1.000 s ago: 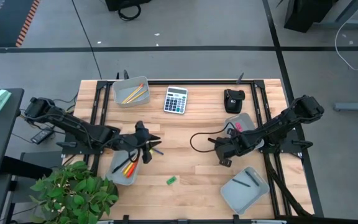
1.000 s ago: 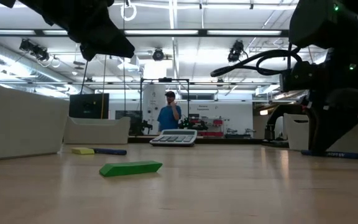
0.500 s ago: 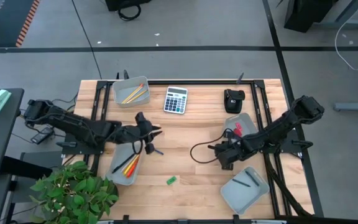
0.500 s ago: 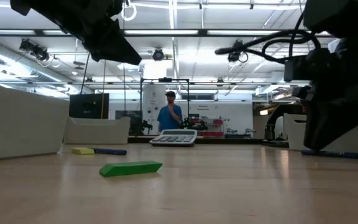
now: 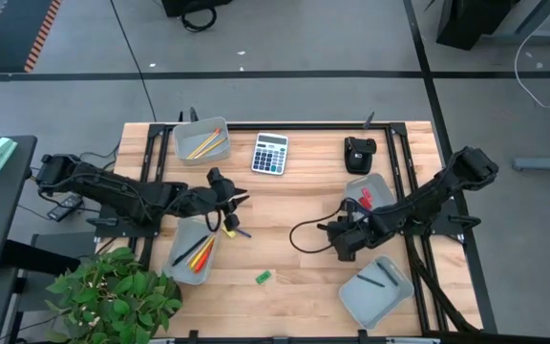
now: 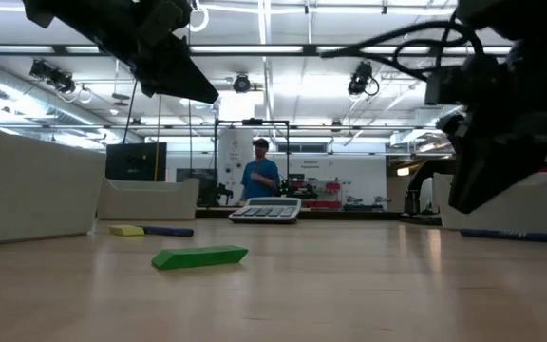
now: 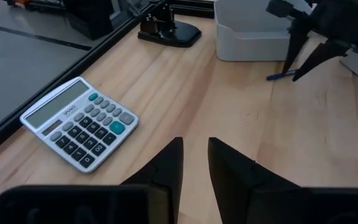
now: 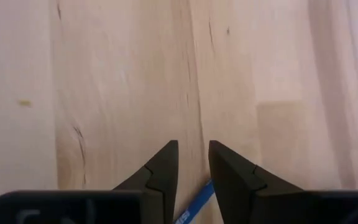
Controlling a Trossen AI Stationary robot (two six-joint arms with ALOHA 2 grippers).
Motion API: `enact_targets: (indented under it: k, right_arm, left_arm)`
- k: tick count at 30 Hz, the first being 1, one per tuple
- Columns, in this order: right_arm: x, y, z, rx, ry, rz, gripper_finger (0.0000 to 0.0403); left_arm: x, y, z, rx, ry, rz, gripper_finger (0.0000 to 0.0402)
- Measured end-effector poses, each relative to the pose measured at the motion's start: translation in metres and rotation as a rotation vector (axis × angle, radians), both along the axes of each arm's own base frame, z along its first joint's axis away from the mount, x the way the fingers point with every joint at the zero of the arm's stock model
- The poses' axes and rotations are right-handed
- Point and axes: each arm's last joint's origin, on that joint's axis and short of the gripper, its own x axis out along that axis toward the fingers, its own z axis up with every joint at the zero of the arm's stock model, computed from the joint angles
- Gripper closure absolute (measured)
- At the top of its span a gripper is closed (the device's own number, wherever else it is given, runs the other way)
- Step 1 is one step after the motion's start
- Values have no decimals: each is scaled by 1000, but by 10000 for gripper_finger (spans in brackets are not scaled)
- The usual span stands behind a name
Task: Sort crayons/erasers/pens/pencils in bins
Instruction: Put the right blue crayon into the bottom right gray bin
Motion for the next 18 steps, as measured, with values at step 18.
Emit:
enact_targets:
  k: [18]
  right_arm:
    - [15,-21,45,124,219,-120,303]
  left_arm:
    - [0,-1,0,-9,-3,-3,315]
